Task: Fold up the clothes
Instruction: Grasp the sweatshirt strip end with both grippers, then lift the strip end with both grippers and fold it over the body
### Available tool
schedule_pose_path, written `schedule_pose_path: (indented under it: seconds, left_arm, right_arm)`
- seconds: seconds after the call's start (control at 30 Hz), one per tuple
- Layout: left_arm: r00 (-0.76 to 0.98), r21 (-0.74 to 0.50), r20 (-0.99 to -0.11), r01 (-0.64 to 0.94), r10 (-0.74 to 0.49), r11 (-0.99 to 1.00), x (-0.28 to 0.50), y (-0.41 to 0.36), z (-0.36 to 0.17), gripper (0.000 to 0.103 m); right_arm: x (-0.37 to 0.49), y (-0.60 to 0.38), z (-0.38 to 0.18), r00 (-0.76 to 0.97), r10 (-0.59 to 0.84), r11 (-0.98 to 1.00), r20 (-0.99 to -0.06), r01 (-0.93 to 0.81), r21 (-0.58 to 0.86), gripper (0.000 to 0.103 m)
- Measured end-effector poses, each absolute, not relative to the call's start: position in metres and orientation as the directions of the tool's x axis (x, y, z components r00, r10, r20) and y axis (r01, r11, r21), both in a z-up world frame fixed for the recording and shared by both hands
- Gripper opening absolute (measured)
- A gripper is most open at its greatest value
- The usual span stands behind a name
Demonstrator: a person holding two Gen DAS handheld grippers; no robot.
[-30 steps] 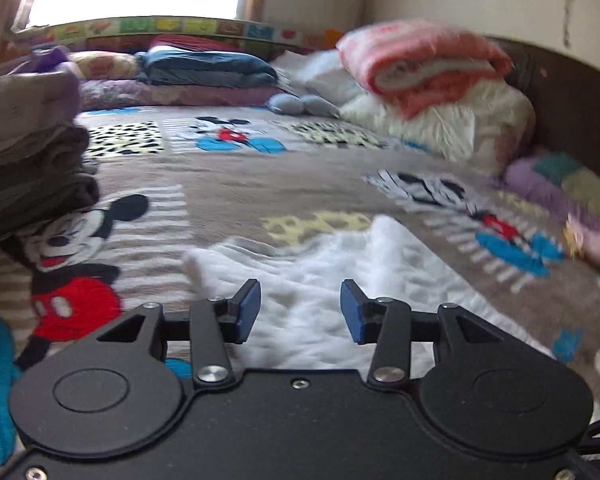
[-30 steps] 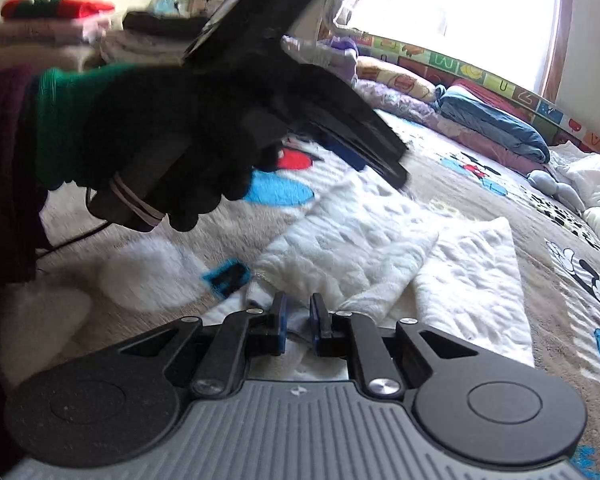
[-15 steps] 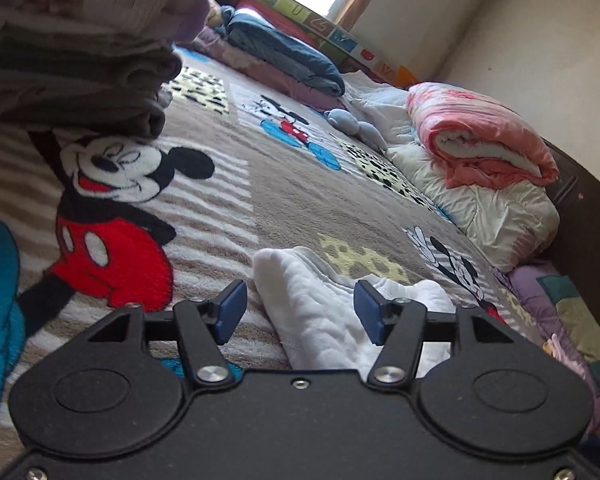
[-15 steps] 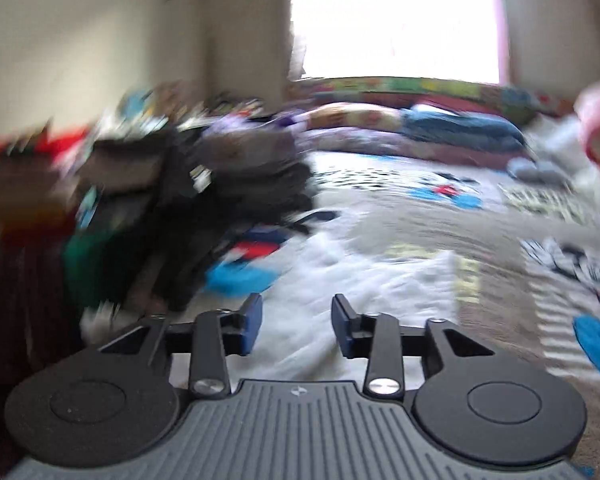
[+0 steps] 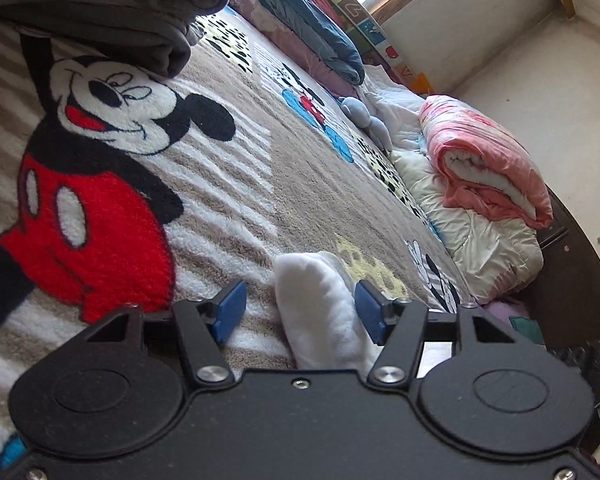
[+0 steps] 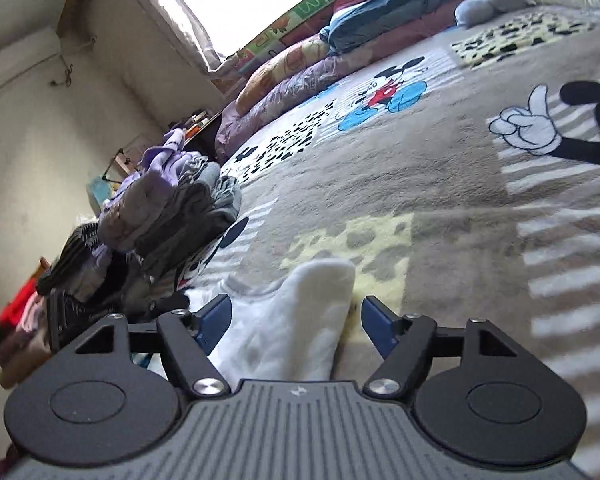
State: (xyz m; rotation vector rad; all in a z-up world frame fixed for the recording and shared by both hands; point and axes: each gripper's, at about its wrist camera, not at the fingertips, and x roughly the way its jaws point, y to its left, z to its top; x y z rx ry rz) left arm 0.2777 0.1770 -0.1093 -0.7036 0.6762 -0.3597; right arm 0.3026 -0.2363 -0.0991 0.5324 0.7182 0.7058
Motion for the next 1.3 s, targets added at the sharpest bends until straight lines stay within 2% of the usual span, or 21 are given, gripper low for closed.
schedule_pose_path:
  seconds: [0.23,0.43,0.47,0.5,0.53,0.57,0.67,0.73,1.1,1.3]
  left_arm:
    - [0.708,-0.706,-0.433,0.119,-0.558,0.698,0.289,0.172,-0.112,0.059]
    - [0.667,-0.755,-0.400,0.149,-0.629,0.639,0.306,0.176,-0.118,0.059]
    - [0.666,-0.759,-0.398,0.148,-0.631,0.635,0.306,0.178,-0.119,0.051]
    - [0.666,-0.761,-0.398,0.144,-0.631,0.632,0.306,0.179,-0.119,0.048]
    - [0.667,-0.762,-0.399,0.141,-0.629,0.632,0.306,0.179,-0.119,0.042]
    - [0.667,-0.757,-0.406,0.138,-0.625,0.639,0.305,0.178,-0.119,0.034]
    - [0.675,-0.711,-0.425,0.163,-0.603,0.684,0.302,0.168,-0.113,0.022]
    - [0.694,-0.692,-0.406,0.192,-0.594,0.696,0.297,0.165,-0.107,0.019]
    - [0.770,-0.535,-0.239,0.404,-0.592,0.742,0.237,0.145,-0.047,0.019]
    - [0.771,-0.408,-0.217,0.485,-0.598,0.774,0.188,0.132,-0.020,0.019]
  right_arm:
    - [0.339,-0.218,-0.128,0.414,0.829,0.542,-0.376,-0.431,0.722,0.069]
    - [0.348,-0.239,-0.139,0.407,0.872,0.432,-0.273,-0.377,0.819,0.065]
    - [0.349,-0.238,-0.139,0.404,0.872,0.433,-0.275,-0.378,0.818,0.063]
    - [0.350,-0.235,-0.138,0.402,0.870,0.443,-0.286,-0.383,0.811,0.062]
    - [0.350,-0.233,-0.137,0.400,0.867,0.453,-0.297,-0.387,0.803,0.055]
    - [0.349,-0.232,-0.137,0.403,0.865,0.458,-0.298,-0.393,0.797,0.044]
    - [0.347,-0.230,-0.135,0.412,0.859,0.472,-0.303,-0.409,0.781,0.029]
    - [0.339,-0.229,-0.126,0.427,0.856,0.480,-0.290,-0.453,0.751,0.026]
    - [0.275,-0.234,-0.054,0.517,0.831,0.535,-0.206,-0.638,0.554,0.025]
    - [0.218,-0.235,-0.024,0.537,0.825,0.552,-0.174,-0.702,0.451,0.025]
